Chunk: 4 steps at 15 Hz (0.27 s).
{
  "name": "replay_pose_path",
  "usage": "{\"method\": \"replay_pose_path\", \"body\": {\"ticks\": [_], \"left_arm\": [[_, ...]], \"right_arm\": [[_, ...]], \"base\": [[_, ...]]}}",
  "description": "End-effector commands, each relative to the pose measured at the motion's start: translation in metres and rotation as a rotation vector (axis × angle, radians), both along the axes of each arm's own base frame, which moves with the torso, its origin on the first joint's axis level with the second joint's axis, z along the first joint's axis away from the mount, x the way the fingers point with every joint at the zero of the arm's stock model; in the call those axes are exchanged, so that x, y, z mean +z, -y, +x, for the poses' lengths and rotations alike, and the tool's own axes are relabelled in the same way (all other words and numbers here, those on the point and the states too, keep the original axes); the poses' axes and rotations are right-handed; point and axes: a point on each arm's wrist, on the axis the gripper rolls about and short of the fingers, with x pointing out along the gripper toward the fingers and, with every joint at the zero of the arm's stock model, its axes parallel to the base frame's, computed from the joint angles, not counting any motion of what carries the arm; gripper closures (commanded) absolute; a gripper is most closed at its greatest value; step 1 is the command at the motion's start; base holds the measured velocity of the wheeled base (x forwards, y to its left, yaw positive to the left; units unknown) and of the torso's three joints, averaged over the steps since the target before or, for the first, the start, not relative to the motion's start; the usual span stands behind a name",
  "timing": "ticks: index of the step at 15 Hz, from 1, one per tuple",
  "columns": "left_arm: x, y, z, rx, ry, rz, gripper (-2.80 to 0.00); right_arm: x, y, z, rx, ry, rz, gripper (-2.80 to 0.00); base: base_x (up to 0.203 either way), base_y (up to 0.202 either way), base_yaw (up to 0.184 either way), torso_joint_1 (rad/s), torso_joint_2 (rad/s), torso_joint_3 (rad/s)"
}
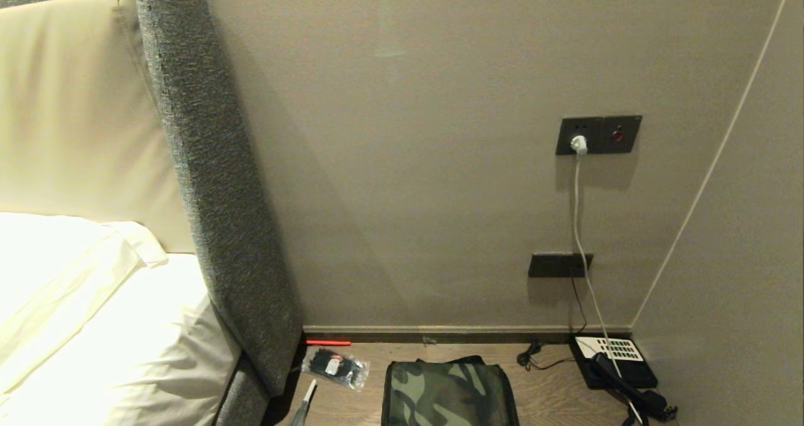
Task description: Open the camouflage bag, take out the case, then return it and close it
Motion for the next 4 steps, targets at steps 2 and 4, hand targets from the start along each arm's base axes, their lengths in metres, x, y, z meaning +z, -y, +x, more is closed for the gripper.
{"method": "replay_pose_path", "body": {"ticks": [2, 4], "left_arm": [[0.0, 0.0, 0.0, 0.0, 0.0, 0.0, 0.0], [0.0, 0.0, 0.0, 0.0, 0.0, 0.0, 0.0]], "right_arm": [[-0.0003, 0.0, 0.0002, 0.0, -0.001, 0.001, 0.0], [0.0, 0.0, 0.0002, 0.0, -0.001, 0.0, 0.0]], "base": [[0.0, 0.0, 0.0, 0.0, 0.0, 0.0], [0.0, 0.0, 0.0, 0.0, 0.0, 0.0]]}}
